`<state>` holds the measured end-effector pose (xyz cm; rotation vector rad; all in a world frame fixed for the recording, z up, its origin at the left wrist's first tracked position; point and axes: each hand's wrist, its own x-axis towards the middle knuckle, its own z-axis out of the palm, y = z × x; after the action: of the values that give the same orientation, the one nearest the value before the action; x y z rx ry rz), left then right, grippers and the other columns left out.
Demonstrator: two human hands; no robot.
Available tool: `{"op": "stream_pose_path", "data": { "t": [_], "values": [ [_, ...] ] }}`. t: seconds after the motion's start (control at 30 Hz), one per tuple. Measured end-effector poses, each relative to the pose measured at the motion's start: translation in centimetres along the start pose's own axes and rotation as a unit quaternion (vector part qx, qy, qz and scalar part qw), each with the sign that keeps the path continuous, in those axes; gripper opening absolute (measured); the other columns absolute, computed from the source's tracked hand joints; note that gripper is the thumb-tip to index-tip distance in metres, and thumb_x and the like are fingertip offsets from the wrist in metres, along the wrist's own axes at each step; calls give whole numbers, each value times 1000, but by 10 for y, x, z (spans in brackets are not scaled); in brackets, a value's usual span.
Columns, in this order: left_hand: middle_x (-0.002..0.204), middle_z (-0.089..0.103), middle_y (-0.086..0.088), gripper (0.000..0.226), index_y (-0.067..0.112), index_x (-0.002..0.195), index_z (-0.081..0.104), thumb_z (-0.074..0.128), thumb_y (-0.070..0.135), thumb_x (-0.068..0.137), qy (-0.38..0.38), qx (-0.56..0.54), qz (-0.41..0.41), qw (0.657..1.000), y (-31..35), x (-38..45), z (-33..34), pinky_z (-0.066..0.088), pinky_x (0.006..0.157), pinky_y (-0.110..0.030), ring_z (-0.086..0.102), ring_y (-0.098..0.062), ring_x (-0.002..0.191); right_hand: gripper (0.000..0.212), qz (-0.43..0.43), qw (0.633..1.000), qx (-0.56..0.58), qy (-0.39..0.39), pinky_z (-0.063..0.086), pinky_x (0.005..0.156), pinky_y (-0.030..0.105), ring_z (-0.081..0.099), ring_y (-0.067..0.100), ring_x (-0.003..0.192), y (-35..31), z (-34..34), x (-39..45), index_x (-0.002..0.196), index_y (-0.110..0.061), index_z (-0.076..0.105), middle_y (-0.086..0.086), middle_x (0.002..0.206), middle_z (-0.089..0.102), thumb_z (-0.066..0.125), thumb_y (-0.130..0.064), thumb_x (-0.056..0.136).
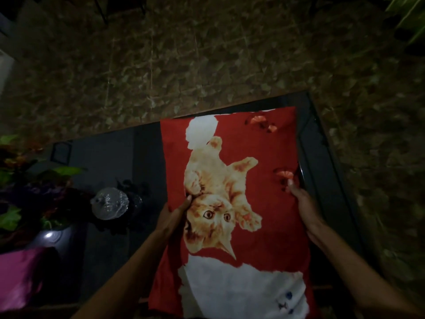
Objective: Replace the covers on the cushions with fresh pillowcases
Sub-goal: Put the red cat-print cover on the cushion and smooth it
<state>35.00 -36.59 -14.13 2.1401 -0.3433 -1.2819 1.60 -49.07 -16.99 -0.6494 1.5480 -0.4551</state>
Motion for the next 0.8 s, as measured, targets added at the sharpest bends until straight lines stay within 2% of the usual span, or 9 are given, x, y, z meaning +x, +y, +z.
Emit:
{"op": "stream_pose_path", "data": {
  "t": [0.17, 0.3, 0.4, 0.47, 0.53, 0.6, 0.67, 0.73, 0.8],
  "values": [
    [113, 73, 1, 74, 31, 122, 66, 84, 68, 61, 0, -32, 4, 999, 9, -15, 5, 58, 90, -44, 71, -22, 101, 78, 13, 997, -45, -66, 53, 98, 40, 73, 21, 99, -30, 17, -30, 116, -24, 75, -2, 107, 77, 84, -73, 56],
    [123, 68, 1, 97, 31, 133, 58, 82, 77, 52, 11, 10, 4, 1000, 20, -24, 11, 54, 97, -44, 66, -23, 109, 65, -3, 996, -78, -49, 52, 99, 40, 68, 22, 105, -43, 18, -47, 124, -26, 70, -1, 114, 71, 84, -58, 69],
    [137, 59, -2, 120, 35, 145, 42, 72, 91, 43, 63, 65, 2, 996, 21, -28, 23, 48, 104, -52, 57, -31, 123, 49, -9, 995, -89, -46, 53, 81, 32, 69, 19, 94, -42, 15, -50, 121, -22, 71, 0, 108, 73, 84, -41, 77],
    [137, 59, -1, 120, 41, 145, 40, 65, 97, 42, 67, 66, 4, 996, 24, -32, 30, 47, 104, -55, 57, -32, 123, 34, -32, 996, -81, -39, 53, 74, 29, 70, 17, 87, -54, 16, -56, 114, -19, 74, -1, 99, 75, 82, -28, 82],
    [138, 59, -2, 116, 41, 146, 40, 64, 96, 47, 41, 51, 2, 998, 33, -38, 34, 44, 107, -58, 57, -32, 124, 20, -64, 996, -64, -27, 56, 80, 33, 72, 18, 87, -75, 17, -66, 101, -22, 76, 0, 98, 77, 82, -22, 82],
    [137, 59, -3, 111, 37, 148, 41, 66, 92, 54, -2, 8, -8, 1000, 51, -55, 37, 46, 104, -55, 59, -30, 121, 12, -116, 990, -73, -24, 56, 86, 34, 72, 18, 89, -108, 19, -88, 90, -26, 75, -2, 97, 77, 82, -21, 82],
    [133, 60, -4, 97, 31, 151, 39, 68, 78, 70, -64, -32, -16, 997, 72, -69, 44, 53, 87, -41, 61, -25, 111, 11, -185, 978, -96, -11, 55, 87, 34, 71, 16, 90, -145, 22, -112, 85, -30, 73, -9, 94, 76, 82, -25, 82],
    [144, 52, -11, 93, 24, 158, 25, 68, 60, 84, -78, -17, -9, 997, 97, -74, 51, 51, 75, -35, 58, -30, 118, 11, -253, 955, -154, 10, 54, 86, 33, 71, 15, 91, -178, 29, -139, 89, -30, 74, -11, 92, 75, 81, -34, 82],
    [153, 43, -12, 99, 26, 159, 21, 73, 58, 81, -65, 8, 31, 997, 127, -79, 50, 52, 82, -35, 52, -32, 129, 37, -302, 921, -243, 43, 55, 86, 37, 70, 21, 93, -196, 44, -164, 102, -27, 72, -5, 97, 76, 74, -54, 76]
  ]
}}
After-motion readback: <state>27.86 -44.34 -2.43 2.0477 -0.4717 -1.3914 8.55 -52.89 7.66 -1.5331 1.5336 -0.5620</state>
